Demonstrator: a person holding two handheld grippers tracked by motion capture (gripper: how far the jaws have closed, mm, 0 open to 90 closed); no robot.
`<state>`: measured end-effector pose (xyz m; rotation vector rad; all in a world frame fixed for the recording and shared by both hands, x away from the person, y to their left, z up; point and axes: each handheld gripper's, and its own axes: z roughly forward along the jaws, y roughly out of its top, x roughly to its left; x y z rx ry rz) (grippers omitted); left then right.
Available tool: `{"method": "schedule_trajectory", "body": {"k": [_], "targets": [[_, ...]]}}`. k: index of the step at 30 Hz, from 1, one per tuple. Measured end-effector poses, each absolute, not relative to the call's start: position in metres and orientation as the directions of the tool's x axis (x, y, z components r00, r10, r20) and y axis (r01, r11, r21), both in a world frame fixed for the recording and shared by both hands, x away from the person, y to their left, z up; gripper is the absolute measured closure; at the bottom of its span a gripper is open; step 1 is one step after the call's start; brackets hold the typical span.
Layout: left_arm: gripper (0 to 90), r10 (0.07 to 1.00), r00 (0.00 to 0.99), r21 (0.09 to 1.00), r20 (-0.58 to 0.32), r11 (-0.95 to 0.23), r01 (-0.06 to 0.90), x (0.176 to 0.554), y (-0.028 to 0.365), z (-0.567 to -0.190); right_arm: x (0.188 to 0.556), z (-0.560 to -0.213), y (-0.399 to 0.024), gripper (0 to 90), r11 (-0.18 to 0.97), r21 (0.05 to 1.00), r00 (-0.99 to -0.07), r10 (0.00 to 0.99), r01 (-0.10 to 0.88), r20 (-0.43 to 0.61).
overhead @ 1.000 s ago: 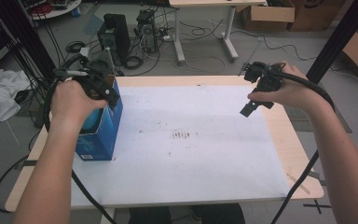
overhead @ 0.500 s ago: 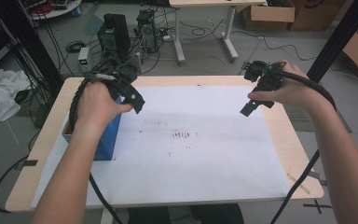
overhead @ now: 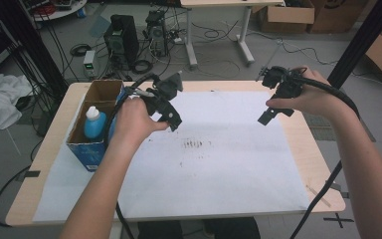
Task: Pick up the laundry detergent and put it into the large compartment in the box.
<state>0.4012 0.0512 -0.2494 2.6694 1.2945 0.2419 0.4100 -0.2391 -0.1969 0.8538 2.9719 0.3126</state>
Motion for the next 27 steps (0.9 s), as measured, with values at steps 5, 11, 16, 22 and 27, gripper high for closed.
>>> {"method": "schedule_trajectory", "body": {"k": [5, 11, 16, 22, 27], "targets": [[15.5, 0.762, 0.643, 0.199, 0.077, -0.643, 0.739, 0.4, 0.035, -0.259, 0.409, -0.196, -0.241, 24.3, 0.827, 0.2, -0.846, 0.533, 0.526, 0.023], [15.4, 0.742, 0.665, 0.182, 0.082, -0.667, 0.722, 0.399, 0.024, -0.267, 0.408, -0.196, -0.243, 24.3, 0.824, 0.198, -0.843, 0.538, 0.531, 0.022], [15.5, 0.735, 0.674, 0.173, 0.08, -0.676, 0.716, 0.398, 0.016, -0.273, 0.407, -0.196, -0.245, 24.3, 0.822, 0.199, -0.841, 0.54, 0.533, 0.024], [15.6, 0.729, 0.681, 0.178, 0.073, -0.681, 0.71, 0.398, 0.012, -0.274, 0.407, -0.196, -0.247, 24.3, 0.822, 0.198, -0.841, 0.54, 0.534, 0.024], [15.6, 0.726, 0.684, 0.179, 0.071, -0.684, 0.707, 0.398, 0.01, -0.275, 0.407, -0.197, -0.247, 24.3, 0.822, 0.197, -0.841, 0.54, 0.534, 0.025]]}}
